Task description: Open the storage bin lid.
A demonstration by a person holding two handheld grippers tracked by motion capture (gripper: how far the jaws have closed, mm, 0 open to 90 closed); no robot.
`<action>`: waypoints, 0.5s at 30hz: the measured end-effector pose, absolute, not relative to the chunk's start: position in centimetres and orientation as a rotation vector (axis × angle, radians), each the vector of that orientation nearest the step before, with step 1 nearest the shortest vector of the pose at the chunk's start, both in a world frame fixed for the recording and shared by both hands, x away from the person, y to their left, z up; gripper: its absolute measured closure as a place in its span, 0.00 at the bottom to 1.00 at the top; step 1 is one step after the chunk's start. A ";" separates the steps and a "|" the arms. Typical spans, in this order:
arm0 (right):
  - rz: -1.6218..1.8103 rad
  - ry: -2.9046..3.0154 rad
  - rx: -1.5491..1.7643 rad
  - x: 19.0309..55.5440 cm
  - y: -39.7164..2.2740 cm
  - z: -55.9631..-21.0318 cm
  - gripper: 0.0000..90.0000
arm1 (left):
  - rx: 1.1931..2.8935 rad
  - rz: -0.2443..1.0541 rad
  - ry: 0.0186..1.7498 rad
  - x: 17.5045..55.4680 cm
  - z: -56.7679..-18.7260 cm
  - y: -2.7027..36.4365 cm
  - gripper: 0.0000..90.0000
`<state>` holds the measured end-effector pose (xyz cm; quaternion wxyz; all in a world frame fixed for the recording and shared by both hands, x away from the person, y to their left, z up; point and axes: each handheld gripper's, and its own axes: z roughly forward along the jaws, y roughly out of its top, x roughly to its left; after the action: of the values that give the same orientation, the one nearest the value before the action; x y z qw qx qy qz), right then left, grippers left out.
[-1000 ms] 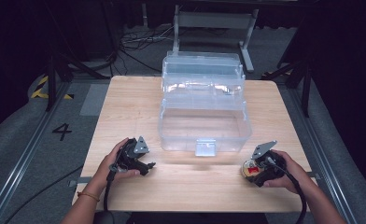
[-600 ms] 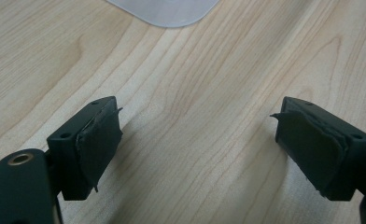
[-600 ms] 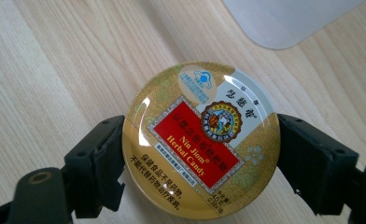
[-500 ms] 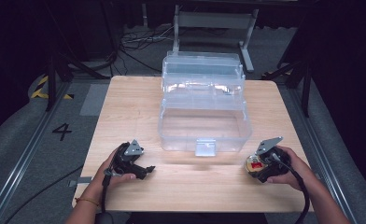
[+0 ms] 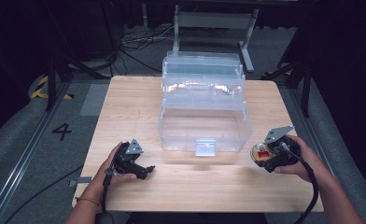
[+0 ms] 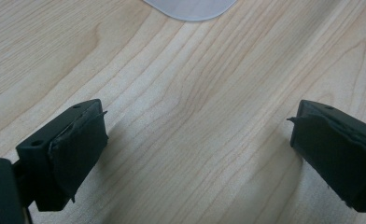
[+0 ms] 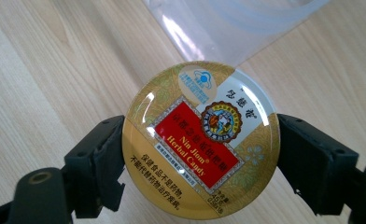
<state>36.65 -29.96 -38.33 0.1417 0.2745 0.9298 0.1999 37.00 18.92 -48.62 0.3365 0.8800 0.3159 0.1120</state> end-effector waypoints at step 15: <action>0.534 2.636 0.785 38.1 -30.6 -34.4 0.22 | 2.294 0.292 0.823 37.0 -48.6 18.9 0.05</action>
<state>38.06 -30.64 -34.41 0.1691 0.2762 0.9273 0.1879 37.00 18.93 -48.62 0.3366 0.8800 0.3158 0.1120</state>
